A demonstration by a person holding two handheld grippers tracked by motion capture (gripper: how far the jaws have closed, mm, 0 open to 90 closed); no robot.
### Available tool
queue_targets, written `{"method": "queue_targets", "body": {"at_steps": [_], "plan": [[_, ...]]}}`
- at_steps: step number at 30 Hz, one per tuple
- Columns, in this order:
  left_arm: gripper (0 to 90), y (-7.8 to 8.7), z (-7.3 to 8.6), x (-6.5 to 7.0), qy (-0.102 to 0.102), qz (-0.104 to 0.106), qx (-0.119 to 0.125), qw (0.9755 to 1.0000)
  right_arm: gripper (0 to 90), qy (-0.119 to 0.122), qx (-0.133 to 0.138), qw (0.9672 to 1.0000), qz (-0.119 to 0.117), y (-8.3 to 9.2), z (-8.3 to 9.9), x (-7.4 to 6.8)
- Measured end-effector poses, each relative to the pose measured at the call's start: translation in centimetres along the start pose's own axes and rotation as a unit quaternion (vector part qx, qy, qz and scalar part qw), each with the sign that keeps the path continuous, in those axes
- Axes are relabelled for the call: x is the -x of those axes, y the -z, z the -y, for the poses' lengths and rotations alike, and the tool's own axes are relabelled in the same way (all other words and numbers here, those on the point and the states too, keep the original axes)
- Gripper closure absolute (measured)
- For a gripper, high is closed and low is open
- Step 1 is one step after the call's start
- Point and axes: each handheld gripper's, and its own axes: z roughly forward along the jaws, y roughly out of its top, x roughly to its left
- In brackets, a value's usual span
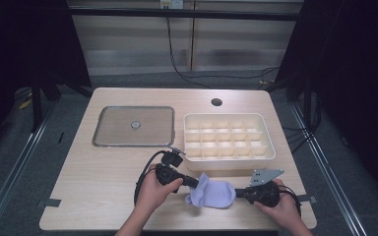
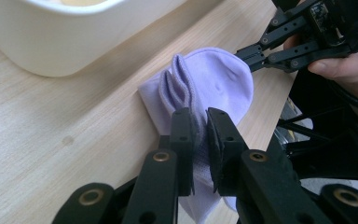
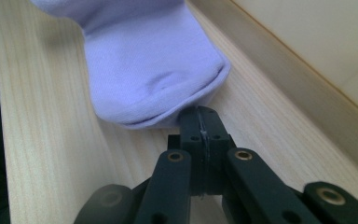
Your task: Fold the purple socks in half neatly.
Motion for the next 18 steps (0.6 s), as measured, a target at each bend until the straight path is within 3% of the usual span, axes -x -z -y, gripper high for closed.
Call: {"method": "queue_targets", "body": {"at_steps": [18], "plan": [[81.4,-0.59,-0.56,0.71,-0.006,-0.006,-0.009,0.9999,90.0,0.001,0.001,1.0,-0.001,-0.19,-0.13,-0.14]]}}
